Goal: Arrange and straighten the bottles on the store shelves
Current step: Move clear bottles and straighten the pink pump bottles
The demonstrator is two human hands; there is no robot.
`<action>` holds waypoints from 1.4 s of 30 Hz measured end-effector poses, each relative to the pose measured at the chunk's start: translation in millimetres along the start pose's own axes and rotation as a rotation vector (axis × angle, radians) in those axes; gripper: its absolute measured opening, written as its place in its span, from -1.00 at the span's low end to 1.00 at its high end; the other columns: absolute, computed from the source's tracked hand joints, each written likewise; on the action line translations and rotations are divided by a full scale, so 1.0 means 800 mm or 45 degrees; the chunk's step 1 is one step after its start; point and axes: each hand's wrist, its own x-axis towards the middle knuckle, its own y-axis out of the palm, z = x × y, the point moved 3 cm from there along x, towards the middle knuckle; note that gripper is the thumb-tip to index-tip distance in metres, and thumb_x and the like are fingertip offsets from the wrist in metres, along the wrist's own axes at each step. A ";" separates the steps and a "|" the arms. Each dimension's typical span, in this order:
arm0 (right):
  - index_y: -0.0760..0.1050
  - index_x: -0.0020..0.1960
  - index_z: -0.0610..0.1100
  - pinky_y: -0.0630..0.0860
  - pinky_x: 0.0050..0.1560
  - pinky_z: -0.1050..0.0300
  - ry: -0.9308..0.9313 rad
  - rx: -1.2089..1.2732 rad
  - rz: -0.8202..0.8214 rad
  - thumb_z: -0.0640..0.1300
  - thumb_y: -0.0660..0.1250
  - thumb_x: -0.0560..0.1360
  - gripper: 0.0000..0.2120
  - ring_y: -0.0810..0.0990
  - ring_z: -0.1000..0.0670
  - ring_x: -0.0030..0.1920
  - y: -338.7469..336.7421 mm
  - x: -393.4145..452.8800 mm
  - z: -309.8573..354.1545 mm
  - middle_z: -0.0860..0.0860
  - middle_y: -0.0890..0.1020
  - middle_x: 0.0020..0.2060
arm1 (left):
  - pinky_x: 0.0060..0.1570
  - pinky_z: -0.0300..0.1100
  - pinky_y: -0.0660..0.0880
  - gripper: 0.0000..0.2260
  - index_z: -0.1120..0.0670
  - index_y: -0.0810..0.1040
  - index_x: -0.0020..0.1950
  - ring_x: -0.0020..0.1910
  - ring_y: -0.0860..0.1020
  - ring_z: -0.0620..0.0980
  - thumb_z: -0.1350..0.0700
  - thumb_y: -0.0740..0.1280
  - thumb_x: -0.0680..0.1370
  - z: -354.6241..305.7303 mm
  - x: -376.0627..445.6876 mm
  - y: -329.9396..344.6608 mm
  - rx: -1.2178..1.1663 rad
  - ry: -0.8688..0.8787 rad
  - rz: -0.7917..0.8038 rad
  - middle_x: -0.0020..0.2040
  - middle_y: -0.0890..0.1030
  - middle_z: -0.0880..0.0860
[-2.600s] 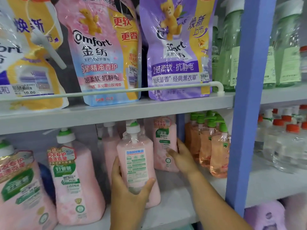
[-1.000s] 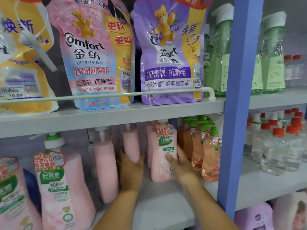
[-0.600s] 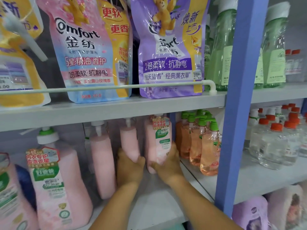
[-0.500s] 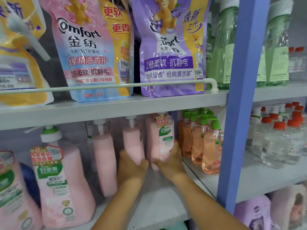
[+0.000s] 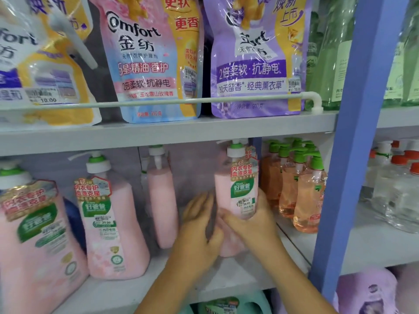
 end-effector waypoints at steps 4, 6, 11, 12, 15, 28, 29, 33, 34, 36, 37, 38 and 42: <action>0.44 0.35 -0.07 0.61 0.12 -0.04 -0.124 -0.142 -0.186 0.21 0.60 0.11 -0.11 0.64 -0.04 0.09 -0.001 0.010 -0.004 -0.02 0.63 0.12 | 0.51 -0.07 0.19 -0.36 0.28 0.38 0.48 0.47 0.32 0.26 0.26 0.42 0.40 0.025 -0.017 -0.041 -0.003 -0.170 -0.809 0.49 0.36 0.29; 0.46 0.30 -0.17 0.59 0.10 -0.15 -0.183 -0.190 -0.254 0.10 0.65 0.18 -0.20 0.62 -0.15 0.09 -0.004 0.019 -0.010 -0.10 0.61 0.09 | 0.51 0.08 0.24 -0.21 0.30 0.27 0.55 0.48 0.29 0.30 0.25 0.55 0.40 0.034 -0.004 -0.039 0.009 -0.335 -0.773 0.50 0.33 0.33; 0.41 0.35 -0.12 0.57 0.16 -0.10 -0.109 -0.244 -0.352 0.06 0.70 0.20 -0.16 0.55 -0.15 0.12 -0.018 0.042 -0.025 -0.10 0.48 0.16 | 0.09 0.03 0.53 -0.32 0.11 0.38 0.38 0.19 0.58 0.26 -0.01 0.61 0.39 0.074 0.023 -0.025 -0.232 -0.767 -0.741 0.25 0.56 0.21; 0.40 0.37 -0.11 0.54 0.15 -0.03 -0.119 -0.257 -0.369 0.05 0.71 0.20 -0.15 0.53 -0.13 0.13 -0.019 0.042 -0.028 -0.06 0.44 0.16 | -0.02 -0.03 0.51 -0.41 0.04 0.38 0.29 0.06 0.61 0.23 -0.02 0.61 0.39 0.082 0.026 -0.024 -0.256 -0.788 -0.754 0.15 0.60 0.16; 0.35 0.45 -0.12 0.45 0.17 0.08 -0.182 -0.236 -0.383 0.04 0.71 0.22 -0.08 0.50 -0.11 0.19 -0.020 0.040 -0.036 -0.04 0.42 0.20 | -0.09 -0.15 0.42 -0.48 -0.07 0.31 0.18 -0.17 0.56 -0.02 0.04 0.60 0.43 0.093 0.043 -0.010 -0.429 -0.737 -0.634 -0.01 0.56 -0.03; 0.20 0.49 -0.02 0.57 0.25 -0.13 0.030 -0.269 -0.150 0.09 0.68 0.05 0.13 0.53 -0.11 0.26 -0.012 0.035 -0.057 -0.04 0.47 0.27 | 0.32 0.05 0.54 -0.59 0.08 0.47 0.49 0.28 0.60 0.13 0.18 0.38 0.63 0.126 0.122 0.027 -0.512 -0.517 -0.184 0.35 0.61 0.11; 0.19 0.50 -0.02 0.56 0.25 -0.14 0.041 -0.274 -0.150 0.12 0.68 0.04 0.15 0.53 -0.11 0.27 -0.011 0.036 -0.057 -0.04 0.47 0.28 | 0.30 0.00 0.55 -0.58 0.06 0.46 0.51 0.28 0.60 0.12 0.18 0.37 0.64 0.132 0.125 0.030 -0.538 -0.533 -0.183 0.36 0.60 0.10; 0.18 0.50 -0.01 0.57 0.21 -0.15 0.040 -0.329 -0.202 0.26 0.61 -0.02 0.20 0.51 -0.12 0.25 -0.008 0.033 -0.058 -0.04 0.44 0.27 | 0.01 -0.32 0.53 -0.58 0.02 0.44 0.52 0.20 0.61 0.04 0.21 0.35 0.66 0.146 0.132 0.037 -0.610 -0.600 -0.187 0.37 0.61 0.10; 0.19 0.50 -0.03 0.57 0.19 -0.15 0.026 -0.358 -0.226 0.21 0.65 0.00 0.19 0.50 -0.13 0.24 -0.007 0.032 -0.057 -0.05 0.44 0.26 | -0.04 -0.35 0.53 -0.58 0.02 0.44 0.52 0.20 0.62 0.05 0.22 0.34 0.66 0.144 0.132 0.037 -0.604 -0.607 -0.177 0.37 0.61 0.10; 0.19 0.51 -0.08 0.57 0.18 -0.16 0.017 -0.426 -0.226 0.11 0.73 0.06 0.17 0.50 -0.17 0.24 -0.005 0.031 -0.051 -0.10 0.43 0.26 | -0.06 -0.41 0.53 -0.57 0.06 0.44 0.51 0.25 0.61 0.11 0.29 0.32 0.65 0.124 0.128 0.032 -0.546 -0.566 -0.152 0.34 0.61 0.06; 0.19 0.52 -0.11 0.57 0.19 -0.18 0.030 -0.425 -0.202 0.06 0.75 0.09 0.17 0.50 -0.19 0.25 -0.007 0.032 -0.048 -0.12 0.43 0.28 | -0.06 -0.48 0.51 -0.56 0.09 0.44 0.50 0.28 0.60 0.14 0.34 0.31 0.63 0.104 0.122 0.027 -0.523 -0.529 -0.155 0.31 0.61 0.04; 0.20 0.53 -0.14 0.57 0.19 -0.20 0.041 -0.378 -0.185 0.01 0.76 0.11 0.16 0.51 -0.20 0.26 -0.008 0.031 -0.046 -0.14 0.43 0.30 | -0.01 -0.49 0.48 -0.55 0.13 0.45 0.48 0.31 0.58 0.14 0.38 0.31 0.61 0.086 0.108 0.017 -0.488 -0.470 -0.186 0.31 0.60 0.05; 0.23 0.49 -0.04 0.60 0.15 -0.08 -0.288 -0.261 -0.400 0.10 0.57 0.38 -0.18 0.54 -0.12 0.22 -0.020 -0.005 -0.010 0.04 0.39 0.31 | 0.38 -0.34 0.38 -0.61 -0.11 0.51 0.42 0.39 0.50 -0.18 0.10 0.37 0.59 0.033 -0.003 -0.054 -0.305 -0.107 -0.618 0.40 0.55 -0.17</action>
